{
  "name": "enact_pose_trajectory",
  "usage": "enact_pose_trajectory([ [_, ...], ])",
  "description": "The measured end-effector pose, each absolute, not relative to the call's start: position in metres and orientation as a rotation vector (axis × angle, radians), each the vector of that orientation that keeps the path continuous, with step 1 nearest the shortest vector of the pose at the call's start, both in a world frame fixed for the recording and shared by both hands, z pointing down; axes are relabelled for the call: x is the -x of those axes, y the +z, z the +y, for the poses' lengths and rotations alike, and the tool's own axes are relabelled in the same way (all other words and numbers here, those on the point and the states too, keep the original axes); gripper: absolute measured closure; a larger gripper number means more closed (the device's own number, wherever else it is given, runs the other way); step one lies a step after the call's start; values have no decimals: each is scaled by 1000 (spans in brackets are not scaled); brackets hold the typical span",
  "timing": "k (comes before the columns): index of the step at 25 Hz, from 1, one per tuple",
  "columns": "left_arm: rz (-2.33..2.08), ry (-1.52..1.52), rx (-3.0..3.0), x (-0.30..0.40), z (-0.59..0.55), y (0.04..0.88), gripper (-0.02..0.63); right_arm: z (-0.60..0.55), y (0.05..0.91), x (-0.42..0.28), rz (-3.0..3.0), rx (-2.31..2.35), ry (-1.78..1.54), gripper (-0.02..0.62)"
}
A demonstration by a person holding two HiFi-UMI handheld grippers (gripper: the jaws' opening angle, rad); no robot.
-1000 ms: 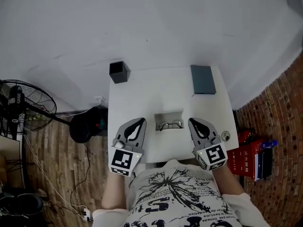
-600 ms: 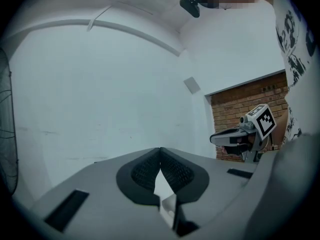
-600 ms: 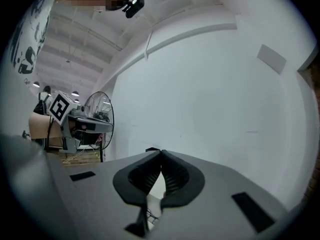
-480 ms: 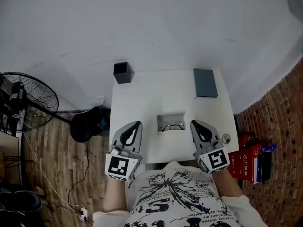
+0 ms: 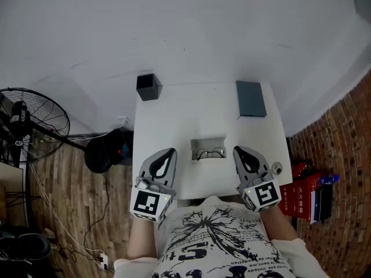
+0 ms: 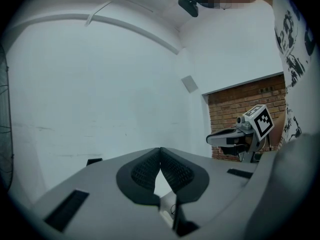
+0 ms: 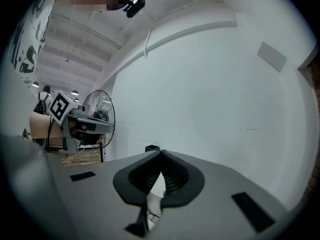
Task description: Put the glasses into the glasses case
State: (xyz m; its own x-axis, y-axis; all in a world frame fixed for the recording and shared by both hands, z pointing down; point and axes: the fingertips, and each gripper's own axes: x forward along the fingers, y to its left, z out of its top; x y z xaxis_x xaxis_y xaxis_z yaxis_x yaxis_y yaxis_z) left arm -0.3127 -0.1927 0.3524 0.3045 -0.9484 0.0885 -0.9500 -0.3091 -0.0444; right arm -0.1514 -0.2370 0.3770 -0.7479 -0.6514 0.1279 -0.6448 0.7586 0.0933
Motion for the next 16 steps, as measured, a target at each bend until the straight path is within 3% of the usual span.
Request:
enact_pose_trajectory([
  [9,-1756,224,-2538,296,-203,362,592,-247,384,142,-2794,-1058,-29,582],
  [16,-1745,83,-2609,281,-213,351,592,-255,391,133,-2764,-1092,8,581],
])
